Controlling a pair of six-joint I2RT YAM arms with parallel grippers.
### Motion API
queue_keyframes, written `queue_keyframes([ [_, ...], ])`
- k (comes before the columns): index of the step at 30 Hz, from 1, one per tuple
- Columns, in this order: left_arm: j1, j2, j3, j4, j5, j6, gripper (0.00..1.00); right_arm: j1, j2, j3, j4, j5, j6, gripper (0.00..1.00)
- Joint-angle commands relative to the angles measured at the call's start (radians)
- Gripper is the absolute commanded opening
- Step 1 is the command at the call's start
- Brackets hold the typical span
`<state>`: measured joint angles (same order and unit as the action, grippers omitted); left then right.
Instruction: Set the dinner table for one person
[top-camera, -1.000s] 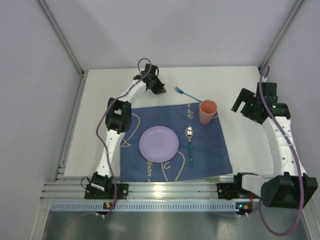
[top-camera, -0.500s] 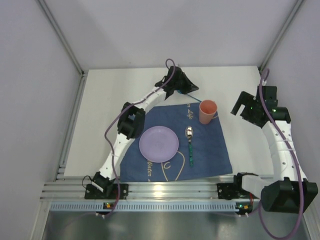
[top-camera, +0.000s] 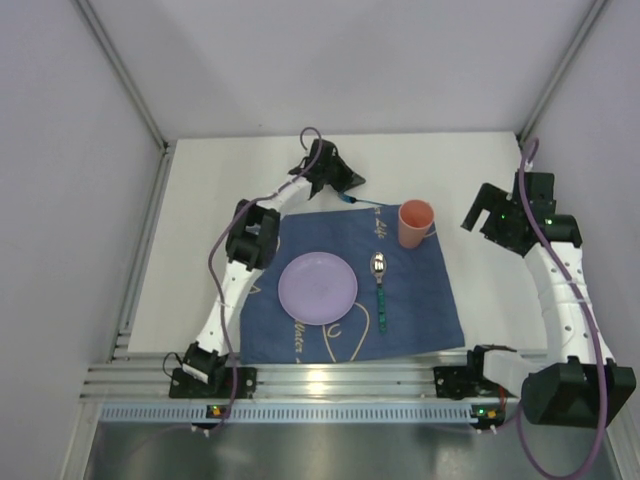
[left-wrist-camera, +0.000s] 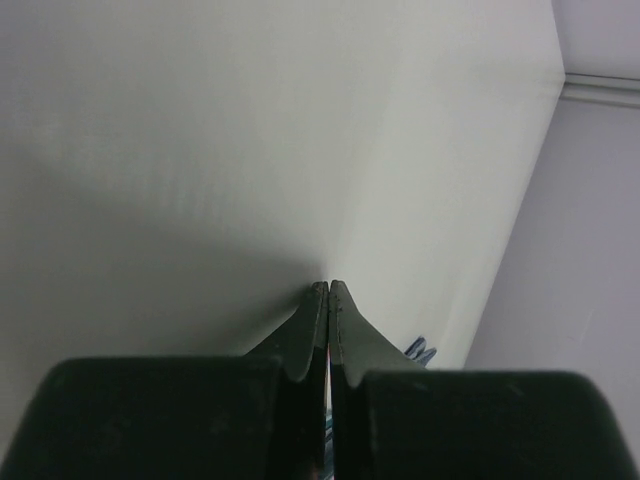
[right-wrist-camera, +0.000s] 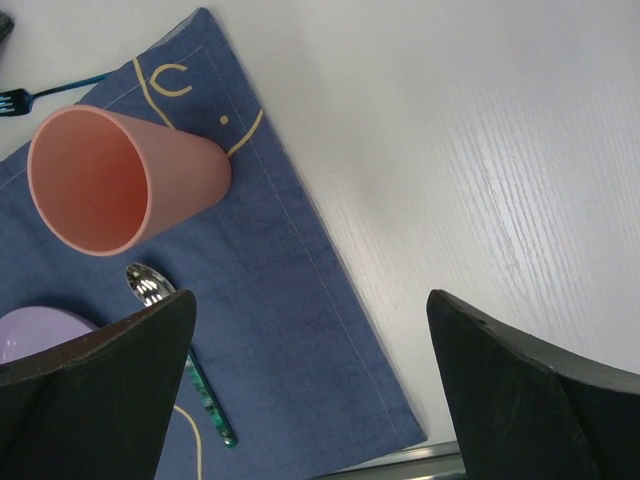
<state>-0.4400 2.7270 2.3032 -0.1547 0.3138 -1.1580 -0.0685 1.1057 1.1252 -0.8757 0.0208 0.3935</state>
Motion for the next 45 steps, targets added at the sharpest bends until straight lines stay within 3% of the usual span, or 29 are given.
queue_keyframes([
  [1,0.096,-0.110,-0.181,-0.112,-0.025,0.112,0.00,-0.016,-0.017,0.001,0.003,0.002,-0.004,1.00],
  [4,0.193,-0.183,-0.302,-0.137,-0.019,0.205,0.00,-0.016,-0.012,0.001,0.009,0.005,-0.005,1.00],
  [8,0.254,-0.233,-0.312,-0.187,0.025,0.377,0.00,-0.016,0.003,-0.010,0.029,-0.013,0.002,1.00],
  [10,0.254,-0.266,-0.306,-0.197,0.054,0.431,0.07,-0.016,0.014,-0.010,0.040,-0.016,0.004,1.00],
  [11,0.253,-0.280,-0.307,-0.198,0.065,0.435,0.35,-0.016,0.019,-0.008,0.041,-0.042,0.008,1.00],
  [12,0.254,-0.294,-0.310,-0.197,0.073,0.434,0.46,-0.016,0.022,-0.007,0.043,-0.045,0.010,1.00],
  [15,0.251,-0.352,-0.340,-0.178,0.102,0.400,0.98,-0.016,0.025,-0.004,0.049,-0.050,0.011,1.00],
  [19,0.241,-0.378,-0.366,-0.177,0.149,0.380,0.98,-0.016,0.022,0.004,0.046,-0.042,0.013,1.00],
  [21,0.238,-0.353,-0.372,-0.175,0.237,0.398,0.97,-0.016,0.017,0.007,0.049,-0.041,0.015,1.00],
  [26,0.204,-0.285,-0.375,-0.216,0.364,0.484,0.86,-0.016,-0.003,-0.002,0.040,-0.028,0.011,1.00],
  [32,0.152,-0.251,-0.370,-0.252,0.323,0.520,0.82,-0.016,-0.026,-0.013,0.029,-0.024,0.015,1.00],
  [39,0.095,-0.156,-0.254,-0.267,0.311,0.498,0.77,-0.016,-0.047,-0.016,0.017,-0.024,0.013,1.00],
  [45,0.080,-0.147,-0.235,-0.276,0.197,0.471,0.70,-0.017,-0.073,-0.030,0.003,-0.024,0.008,1.00],
])
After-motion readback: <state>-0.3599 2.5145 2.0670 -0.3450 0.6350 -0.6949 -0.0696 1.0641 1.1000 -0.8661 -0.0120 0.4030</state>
